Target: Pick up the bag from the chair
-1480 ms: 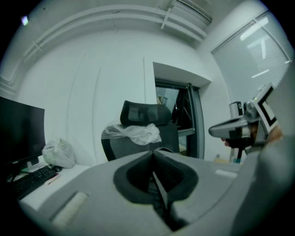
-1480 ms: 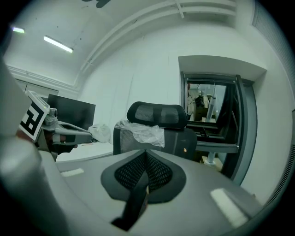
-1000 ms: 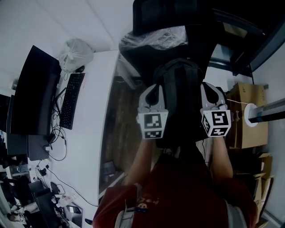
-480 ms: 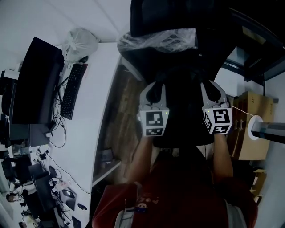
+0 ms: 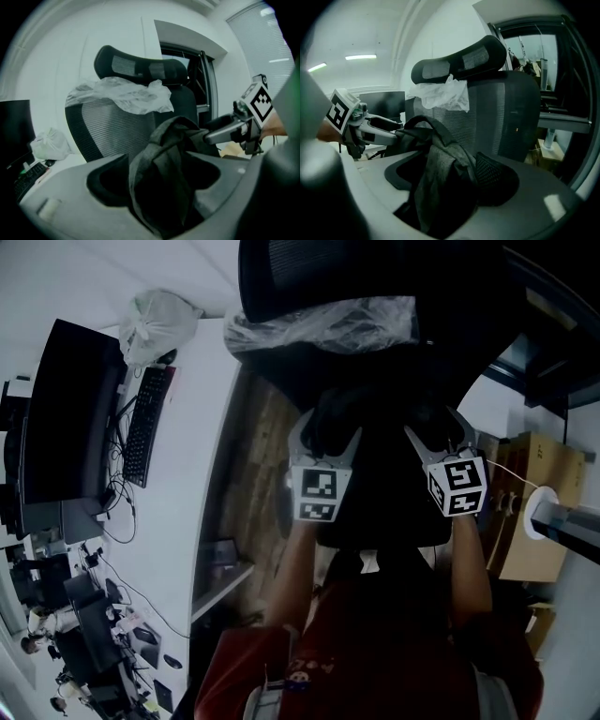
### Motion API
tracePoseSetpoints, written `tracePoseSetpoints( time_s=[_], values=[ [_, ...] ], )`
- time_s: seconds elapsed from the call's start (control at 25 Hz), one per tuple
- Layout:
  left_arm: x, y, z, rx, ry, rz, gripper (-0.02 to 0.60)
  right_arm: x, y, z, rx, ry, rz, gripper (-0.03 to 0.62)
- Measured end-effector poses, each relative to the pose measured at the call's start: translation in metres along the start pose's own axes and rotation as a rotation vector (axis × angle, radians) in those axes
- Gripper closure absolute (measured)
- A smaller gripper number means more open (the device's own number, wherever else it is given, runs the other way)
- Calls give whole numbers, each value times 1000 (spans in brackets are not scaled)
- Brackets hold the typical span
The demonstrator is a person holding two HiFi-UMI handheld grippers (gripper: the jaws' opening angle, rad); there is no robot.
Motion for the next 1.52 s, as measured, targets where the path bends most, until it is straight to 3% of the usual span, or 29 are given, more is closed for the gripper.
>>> tracePoseSetpoints(
  time_s=[0.24, 0.4, 0.64, 0.88, 1.16, 1.52],
  values=[
    [-30, -9, 4, 25, -10, 28, 216, -29, -20, -13, 2, 60, 56, 244],
    [-41, -11, 3, 49, -26, 22, 253, -38, -21, -19, 13, 76, 29, 250],
    [-48, -13, -2, 77, 9, 40, 353, -47, -23, -25, 19, 106, 30, 356],
    [-46, -11, -9, 106, 53, 49, 380, -44, -24, -28, 6, 121, 33, 413],
    [-20, -16, -23, 137, 86, 34, 405, -23, -29, -15, 11, 146, 29, 447],
    [54, -13, -51, 162, 120, -68, 419, 37, -19, 23, 77, 128, -20, 462]
  ],
)
Point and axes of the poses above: the fingertips, and each gripper's own axes: x backward along the fingers, z to its left, y out of its top, the point moved 3 cm from there along x, backward along the fingers, and after that the axes turned 4 degrees about z, right-handed, at the moved point
